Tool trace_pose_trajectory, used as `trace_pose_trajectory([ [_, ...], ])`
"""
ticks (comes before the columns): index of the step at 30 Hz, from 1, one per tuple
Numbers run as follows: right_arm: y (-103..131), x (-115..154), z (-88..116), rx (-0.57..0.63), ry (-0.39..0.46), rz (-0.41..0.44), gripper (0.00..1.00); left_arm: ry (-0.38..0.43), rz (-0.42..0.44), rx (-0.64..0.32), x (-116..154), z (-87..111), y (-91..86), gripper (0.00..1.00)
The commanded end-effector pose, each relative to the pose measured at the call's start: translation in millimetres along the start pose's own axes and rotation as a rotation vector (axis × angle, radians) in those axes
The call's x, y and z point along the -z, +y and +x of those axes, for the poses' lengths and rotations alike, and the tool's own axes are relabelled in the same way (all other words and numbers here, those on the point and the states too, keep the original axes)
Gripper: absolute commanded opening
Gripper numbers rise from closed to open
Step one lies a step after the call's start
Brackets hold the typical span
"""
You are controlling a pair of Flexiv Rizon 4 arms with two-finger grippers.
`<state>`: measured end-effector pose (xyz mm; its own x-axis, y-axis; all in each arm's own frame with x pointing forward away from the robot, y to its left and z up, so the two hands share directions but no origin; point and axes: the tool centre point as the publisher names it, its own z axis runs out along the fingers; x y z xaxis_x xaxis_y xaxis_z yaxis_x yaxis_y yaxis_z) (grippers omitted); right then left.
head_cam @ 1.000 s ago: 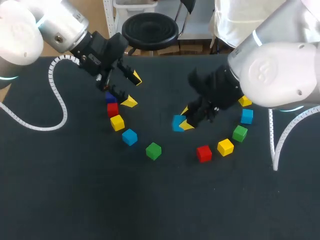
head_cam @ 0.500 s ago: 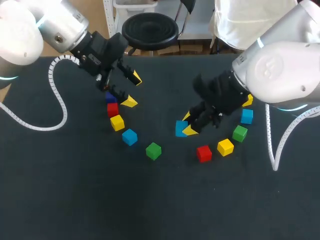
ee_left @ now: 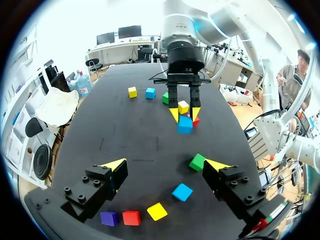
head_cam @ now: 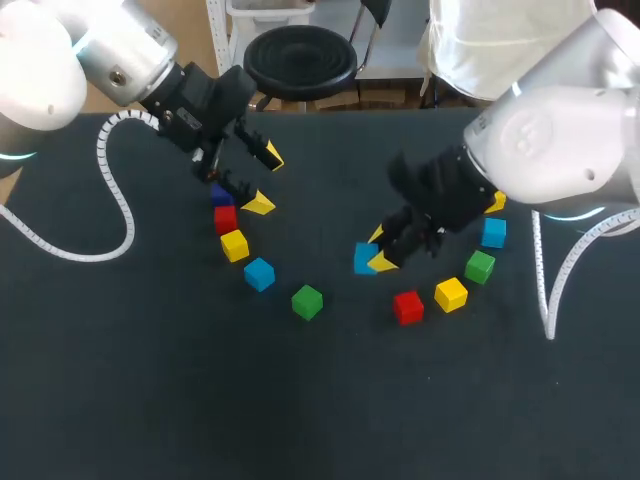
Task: Place the blue cubes, place green cubes on the blue cubes, place the yellow cubes on the green cubes, then place the red cubes on the yellow cubes, and place purple cube on the red cubes.
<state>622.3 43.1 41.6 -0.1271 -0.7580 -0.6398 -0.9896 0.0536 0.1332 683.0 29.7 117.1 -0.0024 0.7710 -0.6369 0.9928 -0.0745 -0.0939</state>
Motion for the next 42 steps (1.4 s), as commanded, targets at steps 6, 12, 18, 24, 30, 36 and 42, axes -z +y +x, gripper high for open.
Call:
trace_pose_trajectory([
  [6, -3, -2, 1, -0.012, -0.001, -0.001, 0.00, 0.003, 0.002, 0.000, 0, -0.3, 1.1, 1.00],
  [12, -3, -2, 1, -0.012, -0.001, -0.001, 0.00, 0.003, 0.002, 0.000, 0, -0.3, 1.1, 1.00],
  [18, -8, -11, 3, -0.025, -0.012, -0.036, 0.00, 0.003, 0.002, 0.000, 0, -0.3, 1.1, 1.00],
  [24, -17, -15, 8, -0.031, -0.003, -0.040, 0.00, 0.003, 0.002, 0.000, 0, -0.3, 1.1, 1.00],
  [30, -23, -17, 8, -0.033, -0.005, -0.041, 0.00, 0.003, 0.002, 0.000, 0, -0.3, 1.1, 1.00],
  [36, -29, -20, 10, -0.015, -0.043, -0.072, 0.00, 0.003, 0.002, 0.000, 0, -0.3, 1.1, 1.00],
  [42, -33, -20, 12, 0.024, -0.032, -0.085, 0.00, 0.003, 0.002, 0.000, 0, -0.3, 1.1, 1.00],
])
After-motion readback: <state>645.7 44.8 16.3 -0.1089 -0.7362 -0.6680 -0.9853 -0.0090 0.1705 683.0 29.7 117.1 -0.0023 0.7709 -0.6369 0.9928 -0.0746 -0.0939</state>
